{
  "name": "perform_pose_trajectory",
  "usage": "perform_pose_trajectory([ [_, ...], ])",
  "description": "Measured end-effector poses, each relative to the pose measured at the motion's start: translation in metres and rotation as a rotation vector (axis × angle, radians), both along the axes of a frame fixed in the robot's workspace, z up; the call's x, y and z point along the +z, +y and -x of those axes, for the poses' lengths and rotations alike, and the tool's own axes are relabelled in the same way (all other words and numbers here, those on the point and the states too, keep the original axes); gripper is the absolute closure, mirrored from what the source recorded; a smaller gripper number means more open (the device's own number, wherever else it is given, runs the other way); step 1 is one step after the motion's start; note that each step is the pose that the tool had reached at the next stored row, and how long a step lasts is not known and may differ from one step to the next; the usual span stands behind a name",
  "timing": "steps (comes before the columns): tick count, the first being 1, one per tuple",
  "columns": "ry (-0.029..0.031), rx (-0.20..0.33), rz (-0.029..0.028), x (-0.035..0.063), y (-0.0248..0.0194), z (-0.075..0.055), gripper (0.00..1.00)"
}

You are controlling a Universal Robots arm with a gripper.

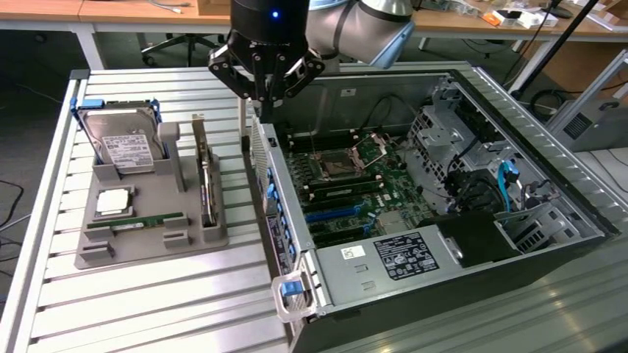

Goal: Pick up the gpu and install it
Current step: 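Reach for the gpu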

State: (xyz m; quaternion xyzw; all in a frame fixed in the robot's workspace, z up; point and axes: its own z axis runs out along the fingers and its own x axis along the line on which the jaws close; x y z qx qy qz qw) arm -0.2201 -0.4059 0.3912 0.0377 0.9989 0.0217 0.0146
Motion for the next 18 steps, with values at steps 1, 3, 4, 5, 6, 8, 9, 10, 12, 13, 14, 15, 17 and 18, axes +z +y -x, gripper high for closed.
perform_pose_trajectory([
  [1,0.0,0.0,0.0,0.0,0.0,0.0004,0.89],
  [3,0.0,0.0,0.0,0.0,-0.0001,0.0014,0.89],
  [4,0.0,0.0,0.0,0.0,-0.0001,0.0018,0.89],
  [5,0.0,0.0,0.0,-0.0001,-0.0001,0.0021,0.89],
  [6,0.0,0.0,0.0,-0.0001,-0.0001,0.0025,0.89],
  [8,0.0,0.0,0.0,-0.0001,-0.0002,0.0037,0.89],
  [9,0.0,0.0,0.0,-0.0001,-0.0002,0.004,0.89],
  [10,0.0,0.0,0.0,-0.0001,-0.0002,0.0045,0.89],
  [12,-0.0001,0.0,-0.0001,-0.0001,-0.0003,0.0052,0.89],
  [13,0.0,0.0,0.0,-0.0001,-0.0003,0.0056,0.89],
  [14,0.0,0.0,0.0,-0.0001,-0.0004,0.0062,0.89],
  [15,-0.0001,0.0,0.0,-0.0001,-0.0004,0.0069,0.89],
  [17,0.0,0.0,0.0,-0.0002,-0.0005,0.0077,0.89],
  [18,0.0,0.0,0.0,-0.0002,-0.0005,0.0081,0.89],
])
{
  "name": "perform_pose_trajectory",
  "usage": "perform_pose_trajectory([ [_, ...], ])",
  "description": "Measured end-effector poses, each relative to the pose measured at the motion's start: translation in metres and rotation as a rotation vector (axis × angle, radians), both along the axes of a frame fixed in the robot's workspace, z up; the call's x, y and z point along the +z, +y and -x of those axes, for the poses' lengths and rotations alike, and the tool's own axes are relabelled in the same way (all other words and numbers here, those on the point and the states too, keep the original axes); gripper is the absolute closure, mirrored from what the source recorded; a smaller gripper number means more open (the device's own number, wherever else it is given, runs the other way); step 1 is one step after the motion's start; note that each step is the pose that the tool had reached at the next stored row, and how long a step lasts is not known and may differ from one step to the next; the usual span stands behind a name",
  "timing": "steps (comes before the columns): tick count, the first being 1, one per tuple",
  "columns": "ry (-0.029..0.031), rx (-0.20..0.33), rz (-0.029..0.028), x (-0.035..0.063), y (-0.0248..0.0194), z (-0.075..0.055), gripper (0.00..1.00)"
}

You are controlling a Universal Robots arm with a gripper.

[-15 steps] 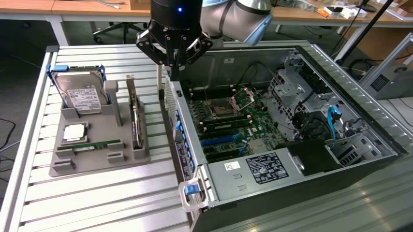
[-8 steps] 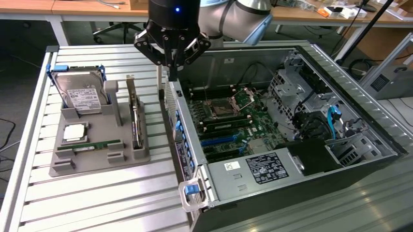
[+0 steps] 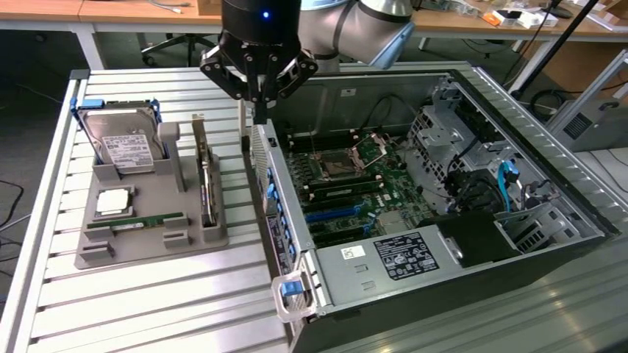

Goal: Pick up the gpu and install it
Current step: 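Reach for the gpu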

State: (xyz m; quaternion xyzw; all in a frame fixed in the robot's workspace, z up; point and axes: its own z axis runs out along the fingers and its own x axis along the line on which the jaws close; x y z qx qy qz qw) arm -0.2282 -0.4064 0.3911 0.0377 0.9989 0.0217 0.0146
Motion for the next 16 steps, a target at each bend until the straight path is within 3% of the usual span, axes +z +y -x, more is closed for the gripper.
perform_pose_trajectory([
  [16,0.0,0.0,0.0002,-0.0001,-0.0004,0.0054,0.89],
])
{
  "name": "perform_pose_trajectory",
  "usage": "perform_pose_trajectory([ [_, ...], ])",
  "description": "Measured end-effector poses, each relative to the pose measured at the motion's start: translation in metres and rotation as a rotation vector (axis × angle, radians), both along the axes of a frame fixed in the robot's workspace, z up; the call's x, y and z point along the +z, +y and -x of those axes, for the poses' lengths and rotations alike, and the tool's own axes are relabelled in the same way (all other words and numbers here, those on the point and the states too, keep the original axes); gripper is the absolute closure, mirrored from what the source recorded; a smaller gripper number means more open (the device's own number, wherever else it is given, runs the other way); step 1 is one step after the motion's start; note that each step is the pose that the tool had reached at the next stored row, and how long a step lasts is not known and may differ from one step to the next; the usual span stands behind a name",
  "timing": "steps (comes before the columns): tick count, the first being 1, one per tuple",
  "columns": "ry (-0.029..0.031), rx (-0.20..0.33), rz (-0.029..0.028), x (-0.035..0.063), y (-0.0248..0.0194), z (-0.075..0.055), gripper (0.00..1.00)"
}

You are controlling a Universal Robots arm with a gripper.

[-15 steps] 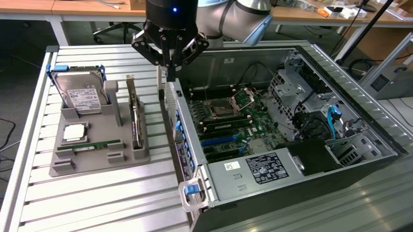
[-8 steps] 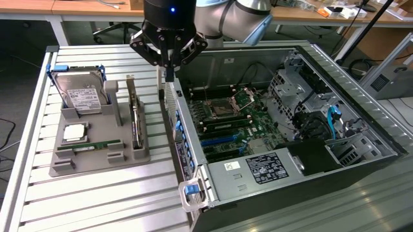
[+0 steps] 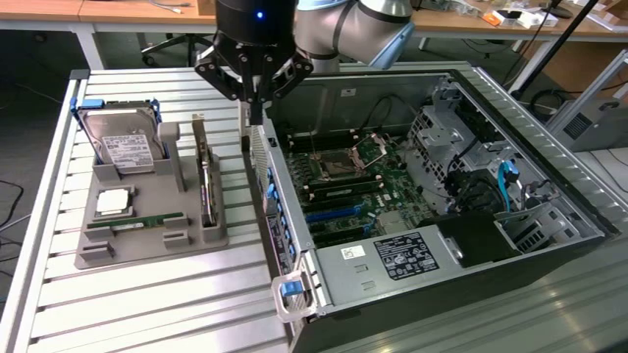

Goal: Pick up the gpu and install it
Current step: 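Reach for the gpu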

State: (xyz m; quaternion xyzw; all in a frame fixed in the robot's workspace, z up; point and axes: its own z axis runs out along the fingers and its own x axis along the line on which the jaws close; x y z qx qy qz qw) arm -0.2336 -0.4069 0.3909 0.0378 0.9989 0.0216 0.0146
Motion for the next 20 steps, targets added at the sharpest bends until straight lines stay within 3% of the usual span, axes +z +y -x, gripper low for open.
perform_pose_trajectory([
  [20,0.0,0.0,0.0003,-0.0002,-0.0007,0.006,0.89],
])
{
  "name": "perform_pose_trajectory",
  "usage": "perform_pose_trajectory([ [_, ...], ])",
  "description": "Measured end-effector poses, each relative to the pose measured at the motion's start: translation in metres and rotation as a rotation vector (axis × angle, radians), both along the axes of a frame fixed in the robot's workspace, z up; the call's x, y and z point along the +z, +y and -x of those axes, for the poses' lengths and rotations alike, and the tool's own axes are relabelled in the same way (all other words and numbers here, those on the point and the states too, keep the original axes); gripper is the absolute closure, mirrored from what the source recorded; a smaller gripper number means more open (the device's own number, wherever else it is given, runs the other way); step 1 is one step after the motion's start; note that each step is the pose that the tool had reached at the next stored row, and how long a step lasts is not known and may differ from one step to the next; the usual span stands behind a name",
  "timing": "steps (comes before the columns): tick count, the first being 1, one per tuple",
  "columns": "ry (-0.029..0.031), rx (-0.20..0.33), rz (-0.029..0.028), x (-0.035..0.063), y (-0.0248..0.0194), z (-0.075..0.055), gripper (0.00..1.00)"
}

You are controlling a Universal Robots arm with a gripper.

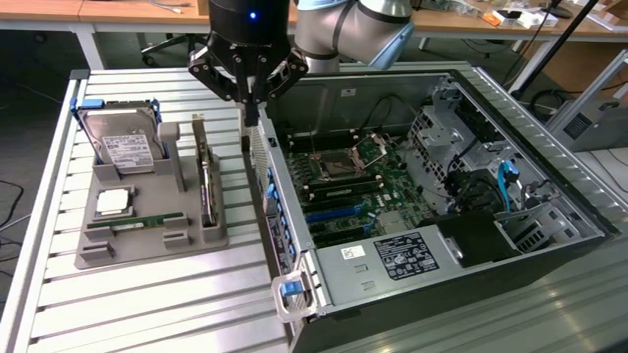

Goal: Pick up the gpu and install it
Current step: 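Reach for the gpu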

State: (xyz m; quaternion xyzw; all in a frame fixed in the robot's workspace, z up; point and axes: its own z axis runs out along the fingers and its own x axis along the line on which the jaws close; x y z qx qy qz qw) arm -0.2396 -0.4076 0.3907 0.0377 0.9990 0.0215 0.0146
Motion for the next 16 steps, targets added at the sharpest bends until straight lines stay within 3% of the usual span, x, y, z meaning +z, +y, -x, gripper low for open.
perform_pose_trajectory([
  [16,0.0,0.0,0.0001,-0.0002,-0.0007,0.0055,0.89],
])
